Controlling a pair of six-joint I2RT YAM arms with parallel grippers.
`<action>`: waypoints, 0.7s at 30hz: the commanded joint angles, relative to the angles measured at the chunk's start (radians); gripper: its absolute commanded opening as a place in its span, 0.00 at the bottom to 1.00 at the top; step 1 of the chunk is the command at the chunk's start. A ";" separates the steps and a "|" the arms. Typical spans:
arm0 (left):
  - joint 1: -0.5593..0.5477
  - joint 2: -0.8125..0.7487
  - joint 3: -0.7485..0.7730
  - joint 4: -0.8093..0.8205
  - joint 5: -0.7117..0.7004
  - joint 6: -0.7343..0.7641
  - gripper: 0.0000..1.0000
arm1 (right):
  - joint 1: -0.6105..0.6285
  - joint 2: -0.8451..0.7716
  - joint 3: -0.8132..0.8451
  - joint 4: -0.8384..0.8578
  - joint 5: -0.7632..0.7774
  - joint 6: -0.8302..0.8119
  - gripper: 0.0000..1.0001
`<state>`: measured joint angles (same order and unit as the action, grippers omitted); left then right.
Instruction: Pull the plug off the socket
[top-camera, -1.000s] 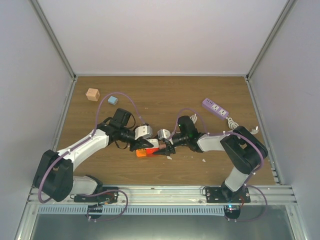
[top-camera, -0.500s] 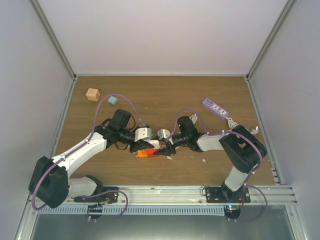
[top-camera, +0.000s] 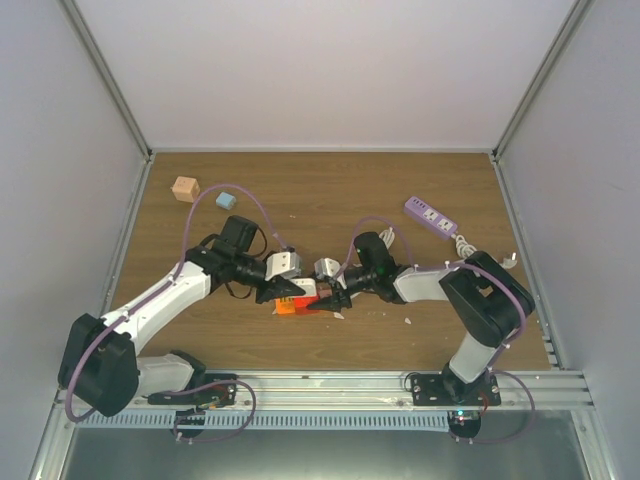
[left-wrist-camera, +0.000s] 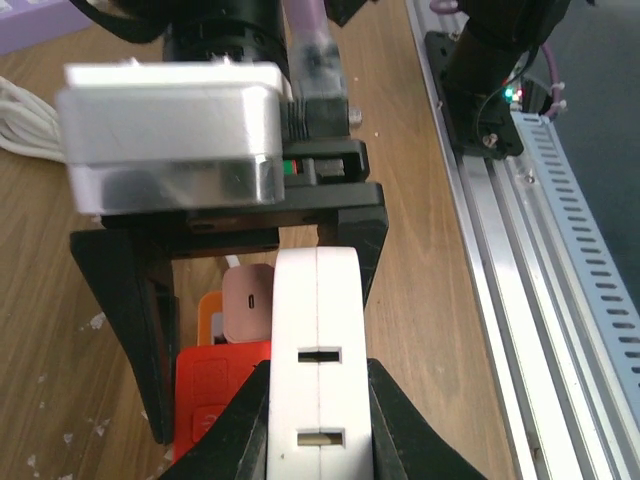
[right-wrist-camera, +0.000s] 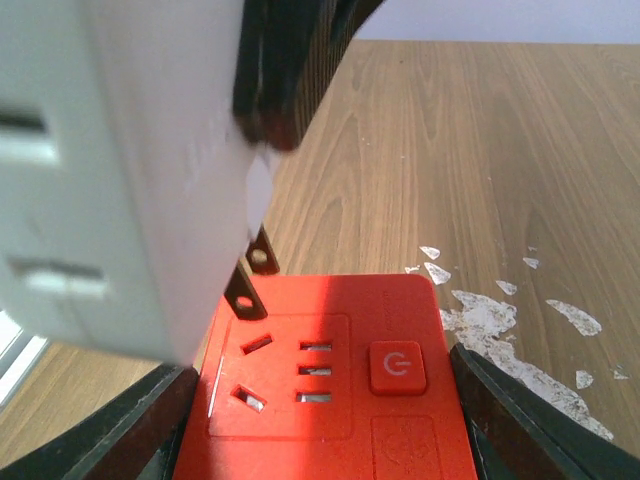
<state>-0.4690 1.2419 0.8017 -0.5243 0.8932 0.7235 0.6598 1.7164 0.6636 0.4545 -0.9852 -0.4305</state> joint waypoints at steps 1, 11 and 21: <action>0.030 0.009 0.066 -0.054 0.096 0.026 0.00 | 0.001 -0.031 0.011 -0.069 0.033 0.010 0.63; 0.072 0.004 0.102 -0.074 0.135 0.016 0.00 | 0.001 -0.130 0.042 -0.117 0.027 0.024 0.86; 0.112 0.024 0.153 -0.079 0.179 -0.014 0.00 | -0.013 -0.199 0.124 -0.287 0.009 0.027 0.84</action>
<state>-0.3676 1.2545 0.9215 -0.6117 1.0203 0.7254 0.6605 1.5524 0.7574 0.2661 -0.9520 -0.4095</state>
